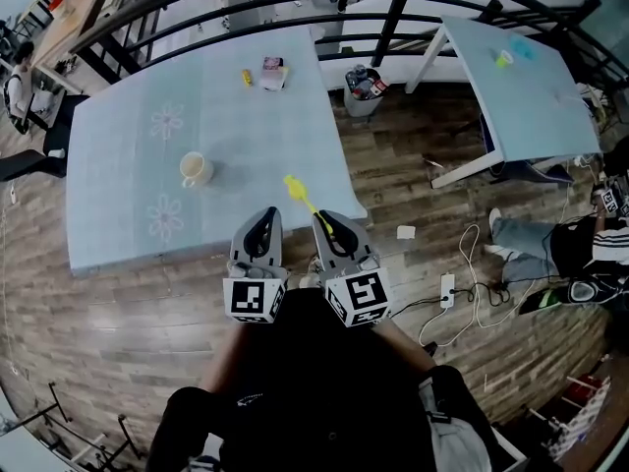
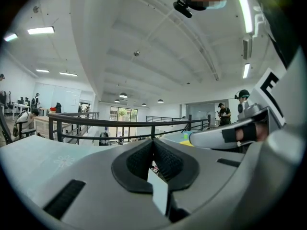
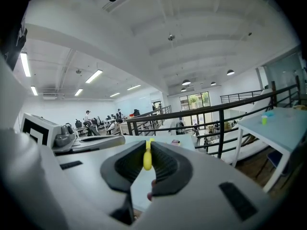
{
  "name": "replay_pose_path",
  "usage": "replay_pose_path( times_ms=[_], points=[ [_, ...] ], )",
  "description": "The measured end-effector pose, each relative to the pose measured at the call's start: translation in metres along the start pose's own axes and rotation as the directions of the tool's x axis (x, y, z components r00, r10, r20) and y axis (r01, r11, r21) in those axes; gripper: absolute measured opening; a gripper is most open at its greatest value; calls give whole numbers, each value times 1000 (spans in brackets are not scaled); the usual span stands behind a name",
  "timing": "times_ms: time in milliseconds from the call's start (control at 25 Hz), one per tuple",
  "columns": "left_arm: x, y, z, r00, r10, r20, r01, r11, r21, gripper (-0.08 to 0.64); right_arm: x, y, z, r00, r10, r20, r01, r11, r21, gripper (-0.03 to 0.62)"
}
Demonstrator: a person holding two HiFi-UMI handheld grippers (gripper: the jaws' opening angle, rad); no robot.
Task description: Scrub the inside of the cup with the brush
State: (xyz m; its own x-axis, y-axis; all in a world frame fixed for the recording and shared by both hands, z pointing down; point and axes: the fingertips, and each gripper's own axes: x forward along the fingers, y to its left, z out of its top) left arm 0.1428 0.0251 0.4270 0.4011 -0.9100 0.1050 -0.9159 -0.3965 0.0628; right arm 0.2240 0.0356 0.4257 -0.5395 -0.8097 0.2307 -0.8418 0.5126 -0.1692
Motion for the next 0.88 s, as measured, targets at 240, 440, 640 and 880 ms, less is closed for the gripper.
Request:
replay_pose_path(
  times_ms=[240, 440, 640, 880],
  points=[
    [4, -4, -3, 1000, -12, -9, 12, 1000, 7, 12, -2, -4, -2, 1000, -16, 0, 16, 1000, -3, 38],
    [4, -7, -5, 1000, -14, -14, 14, 1000, 3, 12, -2, -4, -3, 1000, -9, -4, 9, 1000, -2, 38],
    [7, -5, -6, 1000, 1, -19, -1, 1000, -6, 12, 0, -5, -2, 1000, 0, -3, 0, 1000, -9, 38],
    [9, -3, -5, 1000, 2, -22, -2, 1000, 10, 12, 6, -5, 0, 1000, 10, -7, -10, 1000, -11, 38]
  ],
)
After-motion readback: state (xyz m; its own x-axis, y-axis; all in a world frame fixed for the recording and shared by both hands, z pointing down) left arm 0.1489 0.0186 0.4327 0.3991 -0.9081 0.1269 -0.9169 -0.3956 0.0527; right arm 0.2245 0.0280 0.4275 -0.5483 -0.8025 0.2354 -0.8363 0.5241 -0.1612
